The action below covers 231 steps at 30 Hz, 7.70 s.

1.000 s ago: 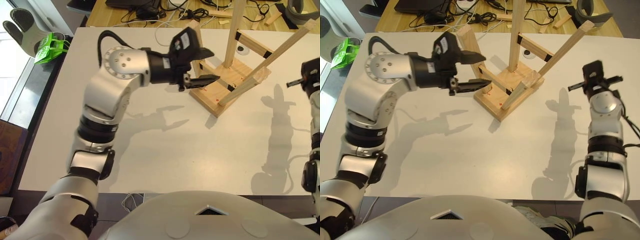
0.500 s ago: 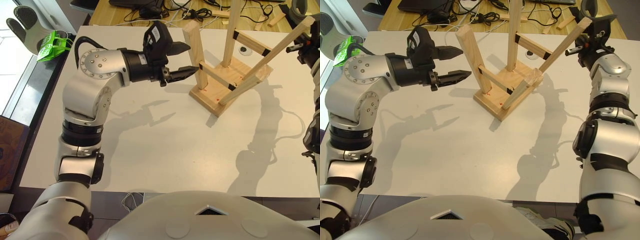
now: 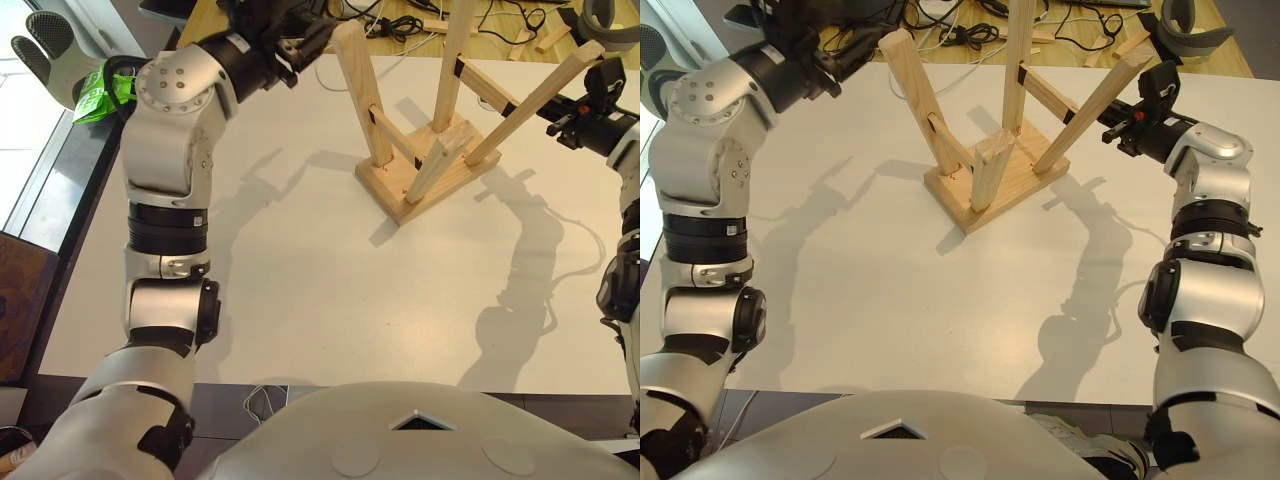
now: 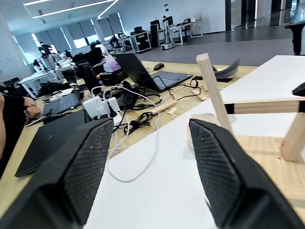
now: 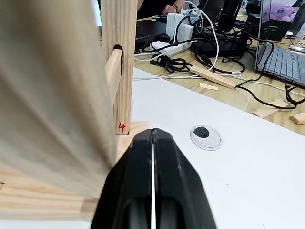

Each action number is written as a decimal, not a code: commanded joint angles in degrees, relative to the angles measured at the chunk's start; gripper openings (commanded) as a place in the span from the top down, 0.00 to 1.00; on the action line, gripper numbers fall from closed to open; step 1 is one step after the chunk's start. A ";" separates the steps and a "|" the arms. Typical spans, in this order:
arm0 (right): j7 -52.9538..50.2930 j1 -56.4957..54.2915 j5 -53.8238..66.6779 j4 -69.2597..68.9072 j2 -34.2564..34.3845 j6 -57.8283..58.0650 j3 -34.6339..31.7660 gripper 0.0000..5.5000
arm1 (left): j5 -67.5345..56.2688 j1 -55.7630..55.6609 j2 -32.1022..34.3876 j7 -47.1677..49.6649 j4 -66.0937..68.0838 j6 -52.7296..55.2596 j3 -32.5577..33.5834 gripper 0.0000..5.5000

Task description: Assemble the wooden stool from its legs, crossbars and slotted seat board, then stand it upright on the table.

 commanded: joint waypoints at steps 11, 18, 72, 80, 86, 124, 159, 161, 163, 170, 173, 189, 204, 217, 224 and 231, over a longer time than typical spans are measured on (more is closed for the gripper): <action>18.22 16.86 11.16 -37.94 -4.53 31.98 5.76 1.00 | 2.44 -4.68 -2.84 14.18 8.70 -5.55 8.41 0.47; 11.61 18.28 10.66 -37.79 -5.88 28.64 2.99 1.00 | 2.93 -4.38 -2.98 14.41 8.84 -5.69 7.85 0.47; -9.08 19.75 10.86 -29.89 -1.15 11.62 -3.49 1.00 | 15.72 -40.49 -18.51 -2.92 72.13 -14.32 0.95 0.47; -9.45 19.91 11.01 -30.84 -1.05 12.06 -3.47 1.00 | 11.19 -50.85 -16.27 4.17 70.86 -23.61 8.10 0.47; -9.62 20.03 11.00 -31.19 -0.64 12.11 -3.32 1.00 | 17.94 -43.23 -18.54 -0.08 73.39 -19.87 1.09 0.47; -8.19 39.88 2.02 -37.49 -1.34 11.13 6.95 1.00 | 14.75 19.53 6.92 -16.70 -3.81 13.98 -15.11 0.79; 0.08 35.53 4.61 -39.16 -0.49 13.52 9.91 1.00 | 7.76 26.30 -2.35 -6.98 -12.32 20.51 -19.10 1.00; 2.13 36.24 6.37 -41.45 -0.66 15.40 9.92 1.00 | 6.49 26.81 -2.93 -7.49 -13.43 20.94 -19.01 1.00; 3.56 36.65 8.40 -43.76 -0.86 17.66 9.43 1.00 | 5.20 27.29 -3.31 -8.04 -14.37 21.66 -18.77 1.00; 5.47 37.80 10.77 -49.15 -1.53 22.21 8.77 1.00 | 2.32 28.09 -3.40 -9.10 -15.92 22.82 -17.14 1.00; 5.69 38.73 11.31 -50.85 -1.64 23.10 8.47 1.00 | 0.99 28.52 -2.81 -10.17 -17.01 23.46 -16.71 1.00; 5.56 45.25 18.33 -66.02 -3.70 31.95 5.19 1.00 | -9.52 29.28 -1.50 -11.89 -24.92 31.98 -7.22 1.00; 6.16 47.06 21.67 -70.56 -4.58 34.44 3.80 1.00 | -13.42 28.86 -2.69 -11.38 -27.53 34.64 -3.81 1.00; 5.67 45.84 25.65 -71.86 -4.60 37.13 2.16 1.00 | -15.84 28.23 -3.96 -11.36 -28.37 35.42 -2.01 1.00; 4.82 44.35 28.03 -72.86 -3.78 39.52 0.99 1.00 | -17.20 27.60 -5.12 -11.16 -28.78 36.08 -0.76 1.00; 4.47 43.76 29.23 -73.29 -3.58 40.65 0.46 1.00 | -18.43 27.12 -5.98 -10.96 -29.04 36.42 0.07 1.00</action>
